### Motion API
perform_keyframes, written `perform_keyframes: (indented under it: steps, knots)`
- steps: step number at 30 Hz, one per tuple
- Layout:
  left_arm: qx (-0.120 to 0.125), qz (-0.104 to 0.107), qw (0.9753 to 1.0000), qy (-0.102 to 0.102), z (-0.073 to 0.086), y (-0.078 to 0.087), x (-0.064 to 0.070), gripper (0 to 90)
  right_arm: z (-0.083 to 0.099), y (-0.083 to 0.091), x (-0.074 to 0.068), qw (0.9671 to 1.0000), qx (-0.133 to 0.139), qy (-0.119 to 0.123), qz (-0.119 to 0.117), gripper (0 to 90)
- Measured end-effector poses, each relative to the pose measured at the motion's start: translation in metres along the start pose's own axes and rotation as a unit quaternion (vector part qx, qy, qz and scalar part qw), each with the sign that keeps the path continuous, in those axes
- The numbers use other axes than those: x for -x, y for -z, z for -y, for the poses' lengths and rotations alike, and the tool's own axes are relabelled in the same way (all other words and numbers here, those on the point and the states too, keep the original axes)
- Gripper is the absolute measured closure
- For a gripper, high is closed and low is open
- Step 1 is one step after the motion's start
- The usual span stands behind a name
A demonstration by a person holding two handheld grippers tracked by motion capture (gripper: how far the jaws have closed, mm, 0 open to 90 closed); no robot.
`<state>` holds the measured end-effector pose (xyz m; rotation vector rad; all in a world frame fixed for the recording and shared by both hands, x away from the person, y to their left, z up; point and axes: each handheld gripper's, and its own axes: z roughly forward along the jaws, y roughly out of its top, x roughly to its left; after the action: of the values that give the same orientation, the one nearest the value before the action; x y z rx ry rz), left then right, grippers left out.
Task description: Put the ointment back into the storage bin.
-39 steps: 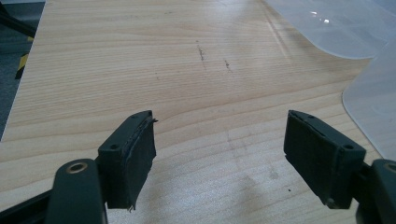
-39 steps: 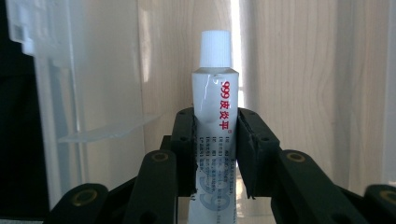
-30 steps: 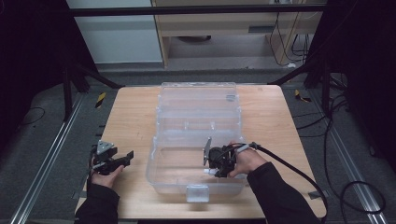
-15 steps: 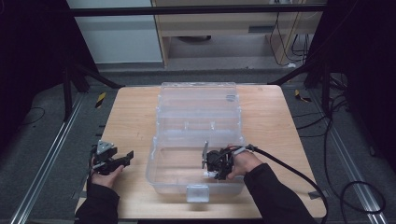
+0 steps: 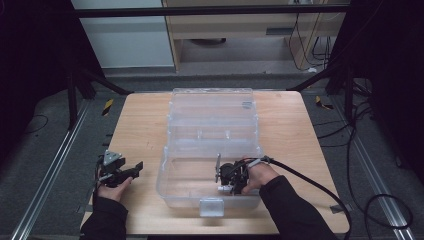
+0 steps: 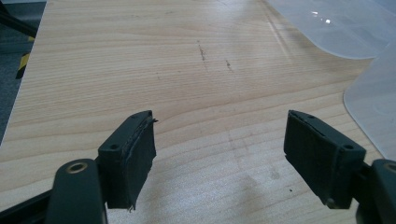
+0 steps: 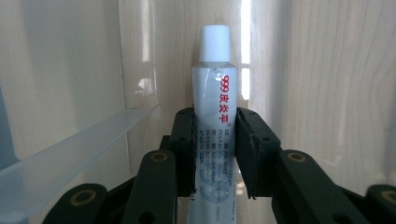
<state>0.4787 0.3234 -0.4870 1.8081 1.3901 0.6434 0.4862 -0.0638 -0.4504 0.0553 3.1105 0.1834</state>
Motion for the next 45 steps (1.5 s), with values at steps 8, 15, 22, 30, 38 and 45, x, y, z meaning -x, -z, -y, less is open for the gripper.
perform_keyframes:
  steps: [8, 15, 22, 30, 38, 45]
  knots:
    - [-0.001, 0.000, 1.0000, -0.001, 0.000, 0.000, 0.000, 24.5, 0.000, -0.001, 0.000, 1.0000, -0.005, -0.004, 0.002, 68.2]
    - [0.000, 0.000, 1.0000, 0.001, 0.000, 0.000, 0.000, 24.5, 0.002, -0.001, 0.000, 1.0000, -0.005, -0.004, 0.002, 68.9]
    - [-0.001, 0.000, 1.0000, 0.000, 0.000, 0.000, 0.000, 24.5, 0.008, 0.016, 0.000, 0.9995, 0.021, -0.022, 0.010, 65.0]
    - [0.000, -0.001, 1.0000, 0.001, 0.000, 0.000, 0.000, 24.4, 0.027, 0.044, 0.000, 0.9937, 0.090, -0.065, 0.021, 59.0]
    - [0.000, -0.002, 1.0000, 0.001, 0.000, 0.000, 0.000, 24.4, 0.047, 0.071, -0.005, 0.9754, 0.185, -0.106, 0.055, 54.1]
    - [0.000, -0.003, 1.0000, 0.001, 0.000, 0.000, 0.000, 24.4, 0.073, 0.092, -0.009, 0.9404, 0.293, -0.151, 0.084, 48.0]
